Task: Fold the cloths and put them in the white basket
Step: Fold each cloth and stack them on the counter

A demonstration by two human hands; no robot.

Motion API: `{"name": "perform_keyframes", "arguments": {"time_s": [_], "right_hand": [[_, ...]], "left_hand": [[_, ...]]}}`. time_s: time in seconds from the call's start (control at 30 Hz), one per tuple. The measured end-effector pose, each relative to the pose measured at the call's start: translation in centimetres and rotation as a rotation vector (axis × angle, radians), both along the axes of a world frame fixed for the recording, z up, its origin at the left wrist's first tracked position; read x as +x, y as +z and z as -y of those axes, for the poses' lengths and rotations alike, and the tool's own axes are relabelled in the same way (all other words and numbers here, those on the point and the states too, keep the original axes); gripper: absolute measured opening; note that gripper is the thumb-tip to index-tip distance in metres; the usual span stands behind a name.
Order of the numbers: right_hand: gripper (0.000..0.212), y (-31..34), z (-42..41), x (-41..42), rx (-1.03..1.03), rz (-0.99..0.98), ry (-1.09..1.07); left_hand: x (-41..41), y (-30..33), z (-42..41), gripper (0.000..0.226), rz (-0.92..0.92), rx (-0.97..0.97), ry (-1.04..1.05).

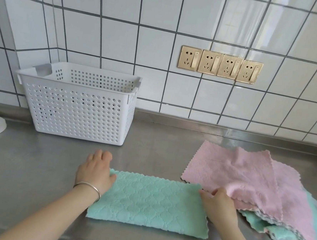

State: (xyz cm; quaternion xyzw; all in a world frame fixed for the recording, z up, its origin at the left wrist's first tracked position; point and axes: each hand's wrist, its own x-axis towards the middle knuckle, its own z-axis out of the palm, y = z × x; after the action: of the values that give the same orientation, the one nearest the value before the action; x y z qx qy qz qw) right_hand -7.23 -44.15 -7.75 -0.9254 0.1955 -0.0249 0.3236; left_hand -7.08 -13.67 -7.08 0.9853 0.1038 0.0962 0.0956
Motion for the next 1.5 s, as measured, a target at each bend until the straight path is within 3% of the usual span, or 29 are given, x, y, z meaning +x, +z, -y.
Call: {"name": "perform_keyframes", "arguments": {"time_s": [0.07,0.23,0.33,0.43,0.6,0.7,0.77,0.87,0.93,1.1,1.2,1.3,1.4,1.5], "right_hand": [[0.030,-0.5,0.5,-1.1,-0.031,-0.024,-0.006],[0.049,-1.3,-0.4,-3.9,-0.126,-0.137,0.070],[0.048,-1.3,-0.8,-4.6,-0.112,-0.194,0.083],[0.047,-0.7,-1.2,-5.4,-0.099,-0.225,0.073],[0.017,0.6,-2.8,-6.7,-0.075,-0.121,0.039],[0.026,1.5,-5.2,-6.8,-0.167,0.076,-0.032],[0.021,1.7,-7.7,-6.3,-0.283,0.338,-0.007],[0.021,1.3,-11.3,-5.8,-0.345,0.669,0.226],[0.025,0.6,-13.2,-5.8,-0.348,0.729,0.378],[0.036,-0.9,-14.8,-6.0,-0.235,0.774,0.643],[0.063,-1.6,-14.2,-5.9,-0.253,0.706,0.671],[0.083,-2.3,-13.7,-5.7,-0.293,0.542,0.658],[0.083,-2.8,-13.7,-5.8,-0.336,0.431,0.673],[0.074,-3.2,-13.8,-6.0,-0.331,0.387,0.651]], "left_hand": [[-0.6,0.2,1.7,0.053,0.019,0.011,-0.160],[-2.6,-0.5,6.8,0.062,-0.393,0.080,-0.559],[-3.1,-1.5,7.8,0.070,-0.453,0.179,-0.632],[-3.1,-2.2,7.7,0.094,-0.479,0.192,-0.641],[-3.5,-2.4,7.9,0.108,-0.439,0.165,-0.667],[-3.3,-1.0,8.1,0.096,-0.483,-0.049,-0.600],[-3.1,1.0,8.4,0.066,-0.441,-0.418,-0.506],[-2.0,3.4,8.4,0.044,-0.355,-0.817,-0.316],[-1.5,4.0,7.9,0.033,-0.318,-0.950,-0.201],[-0.6,2.8,5.3,0.027,-0.298,-0.993,-0.059],[-1.0,2.7,3.9,0.034,-0.294,-0.953,-0.015],[-1.3,2.9,2.5,0.025,-0.267,-0.815,-0.023],[-1.3,2.2,0.9,0.043,-0.256,-0.669,0.024],[-1.6,1.0,0.1,0.043,-0.248,-0.602,0.030]]}}
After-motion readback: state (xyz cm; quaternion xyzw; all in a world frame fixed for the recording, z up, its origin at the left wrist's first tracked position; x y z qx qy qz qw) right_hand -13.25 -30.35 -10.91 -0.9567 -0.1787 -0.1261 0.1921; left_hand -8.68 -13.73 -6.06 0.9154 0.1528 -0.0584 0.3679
